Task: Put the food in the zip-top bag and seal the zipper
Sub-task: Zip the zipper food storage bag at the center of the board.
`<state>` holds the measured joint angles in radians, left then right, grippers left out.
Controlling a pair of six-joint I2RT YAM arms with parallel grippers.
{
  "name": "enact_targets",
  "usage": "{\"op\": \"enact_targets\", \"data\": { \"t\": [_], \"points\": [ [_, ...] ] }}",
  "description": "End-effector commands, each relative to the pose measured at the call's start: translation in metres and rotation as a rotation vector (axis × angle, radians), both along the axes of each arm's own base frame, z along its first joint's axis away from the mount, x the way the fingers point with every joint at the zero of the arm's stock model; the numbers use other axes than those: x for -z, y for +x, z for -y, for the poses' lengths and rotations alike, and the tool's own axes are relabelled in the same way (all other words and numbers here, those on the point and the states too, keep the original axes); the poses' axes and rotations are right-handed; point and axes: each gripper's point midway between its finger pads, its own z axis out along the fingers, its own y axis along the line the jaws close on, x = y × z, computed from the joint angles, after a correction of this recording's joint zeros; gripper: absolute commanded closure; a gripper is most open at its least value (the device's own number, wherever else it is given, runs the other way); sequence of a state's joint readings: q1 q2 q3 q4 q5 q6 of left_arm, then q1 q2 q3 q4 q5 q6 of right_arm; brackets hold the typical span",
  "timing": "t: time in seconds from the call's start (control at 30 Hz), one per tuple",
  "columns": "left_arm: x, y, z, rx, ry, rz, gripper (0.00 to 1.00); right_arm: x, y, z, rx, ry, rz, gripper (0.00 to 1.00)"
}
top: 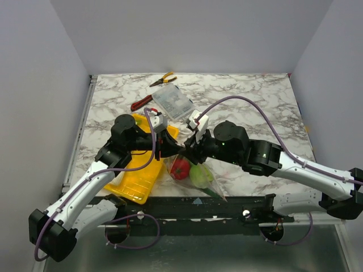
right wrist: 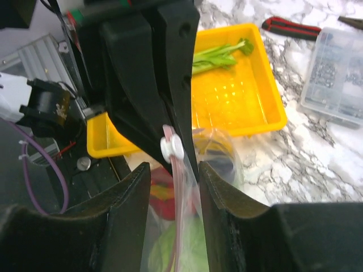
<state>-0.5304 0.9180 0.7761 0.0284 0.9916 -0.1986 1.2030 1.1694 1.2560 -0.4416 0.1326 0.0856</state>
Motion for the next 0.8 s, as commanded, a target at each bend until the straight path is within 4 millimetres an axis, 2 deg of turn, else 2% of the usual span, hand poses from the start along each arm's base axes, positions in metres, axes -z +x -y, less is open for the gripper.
{"op": "enact_targets", "data": {
  "t": [0.0,0.13,0.2,0.27,0.33,0.37,0.6,0.77],
  "points": [
    [-0.016,-0.002,-0.001,0.042,-0.036,0.028,1.0,-0.026,0.003,-0.016,-0.026,0.045,0.037,0.57],
    [-0.015,-0.002,-0.001,0.045,-0.037,0.018,1.0,-0.028,0.005,-0.022,-0.038,0.042,0.044,0.58],
    [-0.017,-0.003,-0.001,0.05,-0.04,0.018,1.0,-0.028,0.005,-0.024,-0.044,0.039,0.046,0.7],
    [-0.018,-0.003,-0.002,0.049,-0.043,0.022,1.0,-0.028,0.006,-0.024,-0.041,0.037,0.051,0.78],
    [-0.019,-0.002,-0.002,0.042,-0.045,0.025,1.0,-0.028,0.007,-0.022,-0.032,0.037,0.053,0.95],
    [-0.018,-0.001,-0.003,0.032,-0.043,0.022,1.0,-0.027,0.007,-0.022,-0.029,0.037,0.053,1.0],
    [-0.022,0.008,-0.01,-0.041,-0.061,0.019,1.0,-0.017,0.006,-0.003,0.001,0.022,0.054,1.0],
    [-0.027,0.007,-0.015,-0.069,-0.093,0.044,1.0,-0.015,-0.006,0.007,-0.03,0.066,0.036,1.0]
  ]
}}
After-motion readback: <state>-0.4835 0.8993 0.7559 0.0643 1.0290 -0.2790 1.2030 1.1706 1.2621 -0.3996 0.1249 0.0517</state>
